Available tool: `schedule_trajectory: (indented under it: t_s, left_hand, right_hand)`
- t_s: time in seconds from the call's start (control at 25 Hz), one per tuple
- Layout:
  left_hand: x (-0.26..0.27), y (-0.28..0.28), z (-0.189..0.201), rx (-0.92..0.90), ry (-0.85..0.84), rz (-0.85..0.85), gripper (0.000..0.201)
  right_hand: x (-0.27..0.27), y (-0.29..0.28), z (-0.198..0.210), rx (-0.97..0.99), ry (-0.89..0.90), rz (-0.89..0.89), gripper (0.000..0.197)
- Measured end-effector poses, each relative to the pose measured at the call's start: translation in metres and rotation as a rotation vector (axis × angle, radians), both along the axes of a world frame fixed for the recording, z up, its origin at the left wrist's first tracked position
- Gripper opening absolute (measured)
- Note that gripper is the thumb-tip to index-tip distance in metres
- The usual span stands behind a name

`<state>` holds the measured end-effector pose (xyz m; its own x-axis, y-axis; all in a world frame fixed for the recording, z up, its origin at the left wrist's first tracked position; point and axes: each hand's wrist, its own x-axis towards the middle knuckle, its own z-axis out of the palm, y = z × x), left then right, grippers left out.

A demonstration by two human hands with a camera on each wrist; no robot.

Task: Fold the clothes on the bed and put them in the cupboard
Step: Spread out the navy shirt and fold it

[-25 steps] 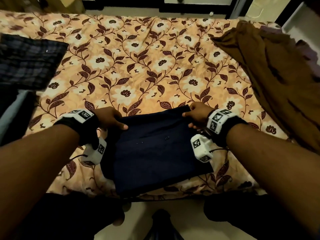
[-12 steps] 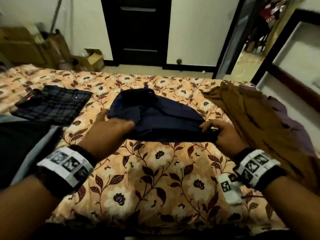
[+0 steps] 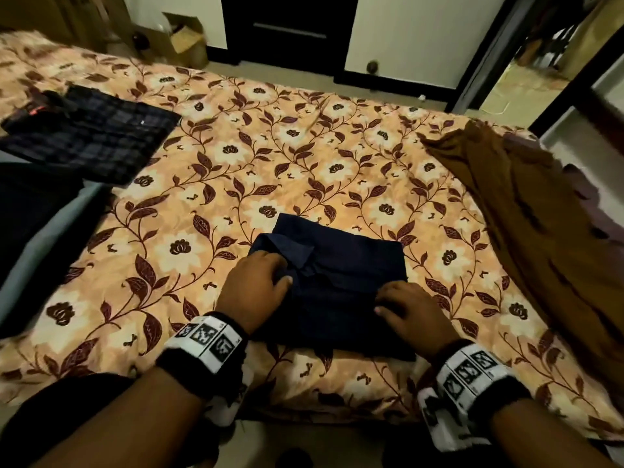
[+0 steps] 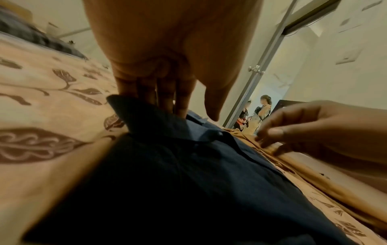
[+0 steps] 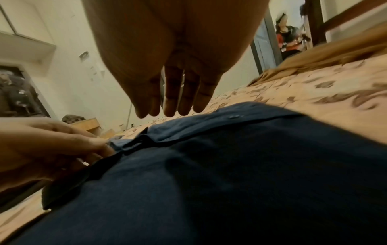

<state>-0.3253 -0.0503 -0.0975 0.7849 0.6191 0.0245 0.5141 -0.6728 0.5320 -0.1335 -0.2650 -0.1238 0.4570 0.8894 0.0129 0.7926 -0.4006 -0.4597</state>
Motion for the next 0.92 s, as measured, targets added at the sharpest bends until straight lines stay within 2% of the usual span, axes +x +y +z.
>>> schedule_trajectory:
  t_s: [0.08, 0.16, 0.28, 0.32, 0.4, 0.48, 0.56, 0.6, 0.64, 0.76, 0.84, 0.92]
  left_hand:
    - [0.014, 0.009, -0.013, -0.187, 0.132, 0.037, 0.031]
    - [0.026, 0.019, -0.026, -0.267, 0.248, 0.024, 0.028]
    - [0.036, 0.034, -0.033, -0.508, 0.163, 0.023, 0.016]
    - [0.037, 0.037, -0.034, -0.565, 0.133, 0.035, 0.016]
    - [0.035, 0.044, -0.037, -0.657, 0.070, 0.075, 0.013]
    - [0.033, 0.048, -0.040, -0.735, 0.030, 0.059, 0.009]
    - [0.033, 0.044, -0.043, -0.764, 0.013, 0.014, 0.017]
    - [0.035, 0.041, -0.043, -0.759, -0.002, 0.022, 0.012]
    - [0.037, 0.039, -0.042, -0.740, -0.016, 0.043, 0.007]
    - [0.044, 0.035, -0.043, -0.663, 0.004, 0.126, 0.019]
    - [0.046, 0.034, -0.041, -0.768, -0.017, 0.173, 0.023]
    - [0.045, 0.033, -0.037, -0.898, -0.057, 0.215, 0.023]
  right_hand:
    - [-0.014, 0.046, 0.007, 0.083, 0.121, -0.014, 0.016]
    - [-0.022, 0.089, 0.004, 0.067, 0.179, 0.011, 0.025]
    - [-0.028, 0.129, -0.005, -0.134, 0.151, 0.089, 0.040]
    - [-0.029, 0.133, -0.007, -0.164, 0.137, 0.080, 0.039]
    - [-0.027, 0.137, -0.010, -0.103, 0.160, -0.015, 0.025]
    - [-0.026, 0.135, -0.013, 0.033, 0.319, -0.187, 0.007]
    - [-0.026, 0.132, -0.017, 0.123, 0.505, -0.320, 0.010]
    - [-0.027, 0.130, -0.018, 0.140, 0.570, -0.351, 0.013]
    - [-0.029, 0.129, -0.019, 0.148, 0.621, -0.366, 0.015]
    - [-0.037, 0.126, -0.018, 0.161, 0.725, -0.397, 0.016]
    - [-0.041, 0.125, -0.019, 0.169, 0.752, -0.388, 0.016]
    - [-0.044, 0.125, -0.023, 0.165, 0.696, -0.359, 0.013]
